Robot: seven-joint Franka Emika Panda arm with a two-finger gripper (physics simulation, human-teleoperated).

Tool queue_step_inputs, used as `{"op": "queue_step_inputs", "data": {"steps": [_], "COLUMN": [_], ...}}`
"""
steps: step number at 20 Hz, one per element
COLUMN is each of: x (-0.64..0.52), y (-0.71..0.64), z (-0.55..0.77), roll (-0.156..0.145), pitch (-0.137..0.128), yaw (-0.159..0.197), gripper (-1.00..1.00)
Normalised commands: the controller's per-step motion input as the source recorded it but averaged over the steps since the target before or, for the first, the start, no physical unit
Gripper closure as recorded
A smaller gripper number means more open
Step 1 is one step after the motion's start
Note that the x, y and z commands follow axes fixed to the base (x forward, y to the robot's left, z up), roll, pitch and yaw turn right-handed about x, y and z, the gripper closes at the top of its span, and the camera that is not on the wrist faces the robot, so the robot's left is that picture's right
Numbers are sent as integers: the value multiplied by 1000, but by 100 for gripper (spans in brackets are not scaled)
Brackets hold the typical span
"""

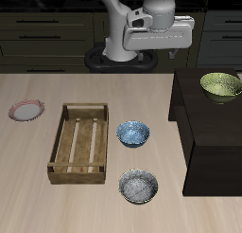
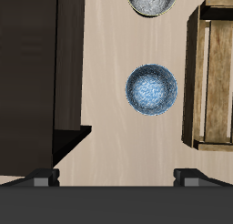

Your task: Place the green bowl and the black bowl in the wooden tray

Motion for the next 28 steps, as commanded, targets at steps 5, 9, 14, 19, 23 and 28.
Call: {"op": "queue_step_inputs", "data": {"steps": [5,9,14,19,23,28], "x": [100,72,117,91,216,223], "y": [316,223,239,223,176,228], "z": [-23,24,57,101,148,60], "roll": [16,30,6,23,6,14], "pitch": [10,5,-1,-24,3,-8], "yaw": [0,3,-9,-16,-38,4], "gripper": [-100,-100,-100,-100,-100,-100]}}
